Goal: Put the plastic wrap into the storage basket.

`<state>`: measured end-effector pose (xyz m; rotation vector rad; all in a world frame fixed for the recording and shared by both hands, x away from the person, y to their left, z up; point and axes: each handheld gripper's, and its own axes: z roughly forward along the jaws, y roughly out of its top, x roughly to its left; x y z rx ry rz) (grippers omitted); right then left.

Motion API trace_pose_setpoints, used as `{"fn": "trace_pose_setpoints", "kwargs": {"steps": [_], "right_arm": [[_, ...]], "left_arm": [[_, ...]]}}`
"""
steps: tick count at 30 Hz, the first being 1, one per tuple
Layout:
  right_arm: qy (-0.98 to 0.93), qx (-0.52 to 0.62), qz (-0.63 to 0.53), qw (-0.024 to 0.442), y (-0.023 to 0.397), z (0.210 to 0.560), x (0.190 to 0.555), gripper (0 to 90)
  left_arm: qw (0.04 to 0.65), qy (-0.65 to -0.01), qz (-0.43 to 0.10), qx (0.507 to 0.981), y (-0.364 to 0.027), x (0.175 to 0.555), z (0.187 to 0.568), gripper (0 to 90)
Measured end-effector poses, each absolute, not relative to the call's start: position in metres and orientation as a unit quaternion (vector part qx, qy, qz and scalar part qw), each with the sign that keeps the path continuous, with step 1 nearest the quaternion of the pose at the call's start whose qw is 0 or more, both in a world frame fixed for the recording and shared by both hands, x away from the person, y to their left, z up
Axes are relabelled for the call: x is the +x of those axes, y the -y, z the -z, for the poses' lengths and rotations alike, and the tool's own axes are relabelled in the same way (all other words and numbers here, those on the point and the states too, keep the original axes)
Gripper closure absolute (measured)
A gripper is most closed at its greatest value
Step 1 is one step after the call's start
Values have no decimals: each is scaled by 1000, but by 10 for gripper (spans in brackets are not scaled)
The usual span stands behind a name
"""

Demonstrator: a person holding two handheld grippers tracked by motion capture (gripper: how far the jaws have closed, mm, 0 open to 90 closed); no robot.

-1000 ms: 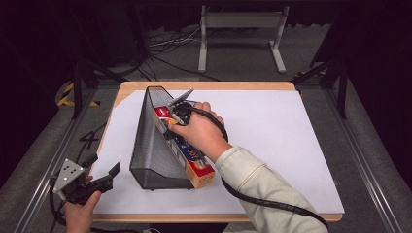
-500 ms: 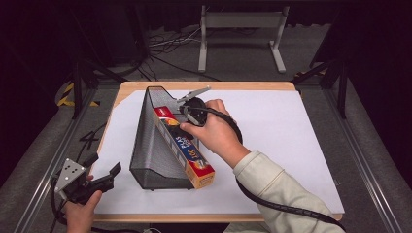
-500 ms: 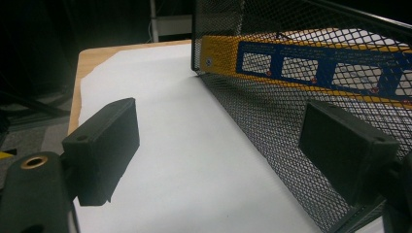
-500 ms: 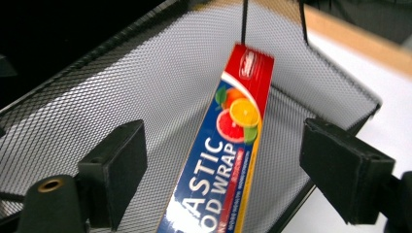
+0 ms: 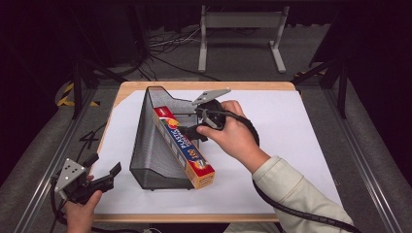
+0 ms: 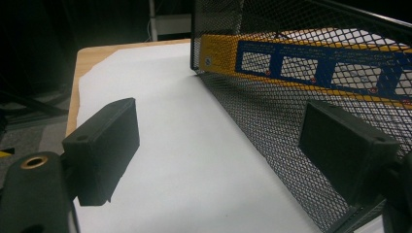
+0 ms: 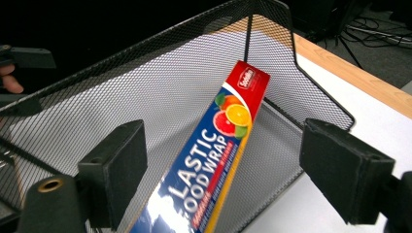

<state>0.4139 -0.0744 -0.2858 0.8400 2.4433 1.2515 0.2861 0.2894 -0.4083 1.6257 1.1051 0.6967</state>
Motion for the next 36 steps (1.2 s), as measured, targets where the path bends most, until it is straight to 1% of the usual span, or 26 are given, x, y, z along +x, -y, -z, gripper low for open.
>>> {"fn": "trace_pose_setpoints", "kwargs": {"steps": [12, 14, 16, 25, 32, 34, 36], "right_arm": [[-833, 299, -441, 149, 134, 277, 405, 176], [-831, 301, -443, 149, 138, 277, 405, 176], [-830, 300, -446, 150, 151, 275, 403, 176], [-822, 304, -453, 162, 186, 274, 399, 176], [-820, 306, -452, 173, 221, 277, 395, 176], [-816, 311, -455, 172, 230, 280, 392, 157], [-812, 313, -461, 173, 240, 284, 390, 156]], "left_arm": [[502, -456, -287, 677, -289, 287, 408, 156], [502, -457, -287, 676, -288, 287, 408, 156], [501, -458, -287, 676, -289, 287, 409, 156], [502, -460, -285, 675, -289, 287, 409, 156], [500, -461, -284, 676, -289, 288, 411, 148], [500, -460, -284, 677, -288, 289, 411, 142], [498, -461, -284, 677, -287, 288, 411, 134]]}}
